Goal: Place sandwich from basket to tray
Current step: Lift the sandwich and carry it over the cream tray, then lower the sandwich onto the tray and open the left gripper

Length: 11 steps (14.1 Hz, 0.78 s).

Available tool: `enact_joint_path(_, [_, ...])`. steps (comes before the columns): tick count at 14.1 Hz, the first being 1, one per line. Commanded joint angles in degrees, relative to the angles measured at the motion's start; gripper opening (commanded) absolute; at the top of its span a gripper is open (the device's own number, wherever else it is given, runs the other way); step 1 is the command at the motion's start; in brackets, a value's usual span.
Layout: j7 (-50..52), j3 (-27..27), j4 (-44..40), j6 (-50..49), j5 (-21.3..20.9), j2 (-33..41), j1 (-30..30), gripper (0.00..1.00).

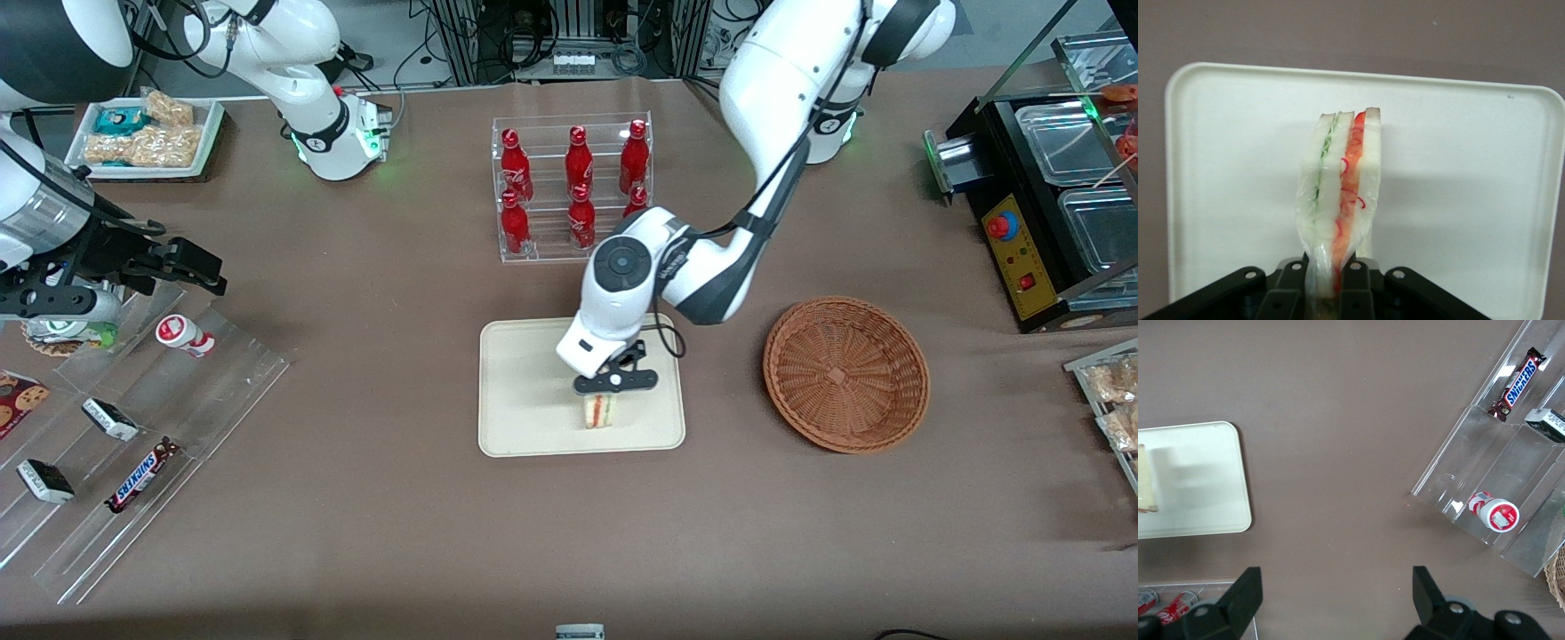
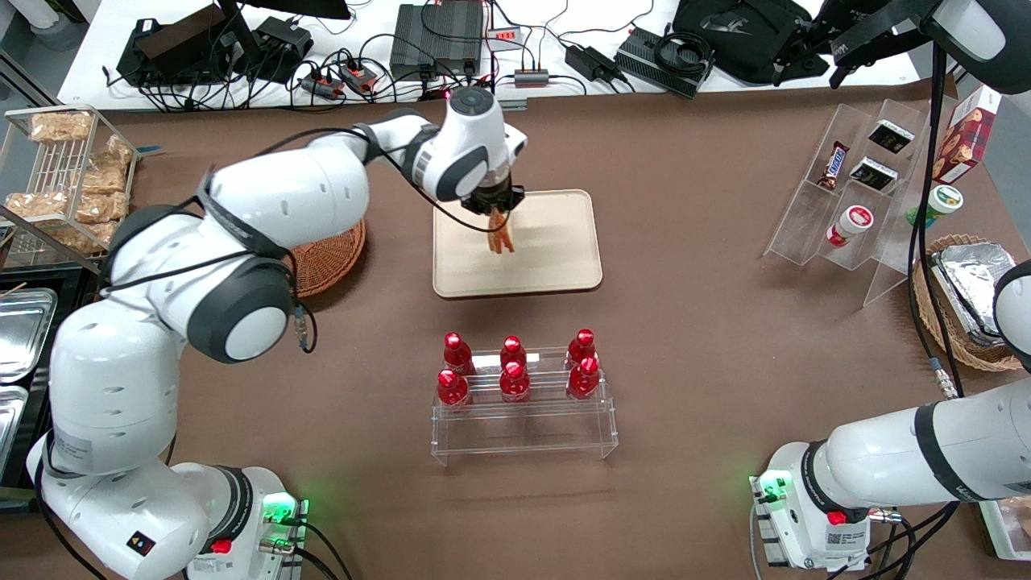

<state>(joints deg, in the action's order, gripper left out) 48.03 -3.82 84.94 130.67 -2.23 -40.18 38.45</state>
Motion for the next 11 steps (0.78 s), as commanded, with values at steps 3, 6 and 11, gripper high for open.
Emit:
enact_joint_path(3, [3.56, 1.36, -3.46, 1.96, -0.85, -4.29, 3.12, 0.10])
enact_joint_path(6, [3.04, 1.36, -3.11, 2.14, -4.78, -5.18, 4.09, 0.89])
enact_joint_path(11, [3.21, 1.27, -2.85, -3.29, -5.68, 2.71, 1.63, 1.00])
